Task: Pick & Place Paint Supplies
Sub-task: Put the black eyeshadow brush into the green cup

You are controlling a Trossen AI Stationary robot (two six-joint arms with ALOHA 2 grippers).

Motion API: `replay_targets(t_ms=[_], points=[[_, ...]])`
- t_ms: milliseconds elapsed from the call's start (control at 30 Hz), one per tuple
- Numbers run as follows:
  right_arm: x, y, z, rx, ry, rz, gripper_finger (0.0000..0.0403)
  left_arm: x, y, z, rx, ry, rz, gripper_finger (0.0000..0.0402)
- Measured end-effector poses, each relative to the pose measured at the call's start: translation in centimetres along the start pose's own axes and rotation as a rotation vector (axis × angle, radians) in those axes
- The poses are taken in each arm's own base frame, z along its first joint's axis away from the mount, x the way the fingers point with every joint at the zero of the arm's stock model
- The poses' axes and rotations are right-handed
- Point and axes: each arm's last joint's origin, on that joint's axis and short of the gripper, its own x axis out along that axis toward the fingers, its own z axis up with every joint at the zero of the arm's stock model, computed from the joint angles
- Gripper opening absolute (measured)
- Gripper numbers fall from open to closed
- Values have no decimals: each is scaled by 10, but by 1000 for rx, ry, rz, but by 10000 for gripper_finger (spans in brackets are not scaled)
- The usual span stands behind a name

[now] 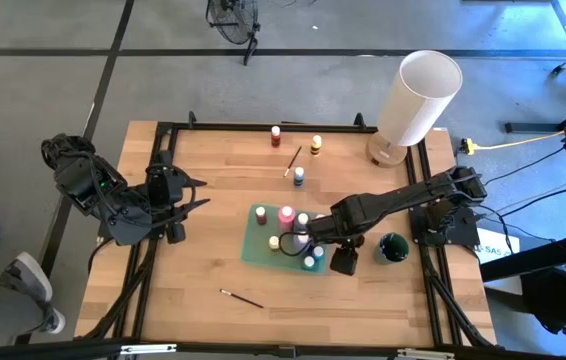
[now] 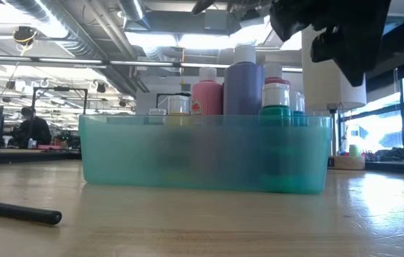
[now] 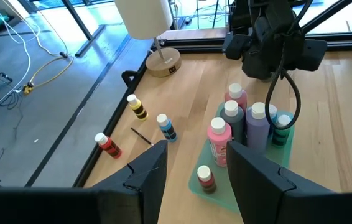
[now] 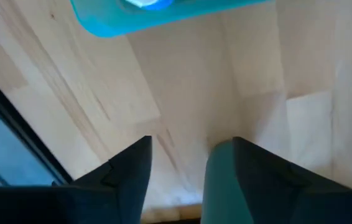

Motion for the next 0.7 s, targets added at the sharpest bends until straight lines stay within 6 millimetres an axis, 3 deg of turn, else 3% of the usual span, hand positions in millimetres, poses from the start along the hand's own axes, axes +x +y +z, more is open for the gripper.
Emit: replay_targets(t_ms=[233, 533, 700], points=[[0, 0, -2, 11, 30, 14, 261, 5, -6, 0, 24, 16, 16, 159], [0, 0, -3, 6, 45, 20, 251, 16, -19, 1, 103, 58, -4, 159], [-3, -3, -13, -26, 117, -9, 248, 18, -26, -2, 109, 145, -134, 159]])
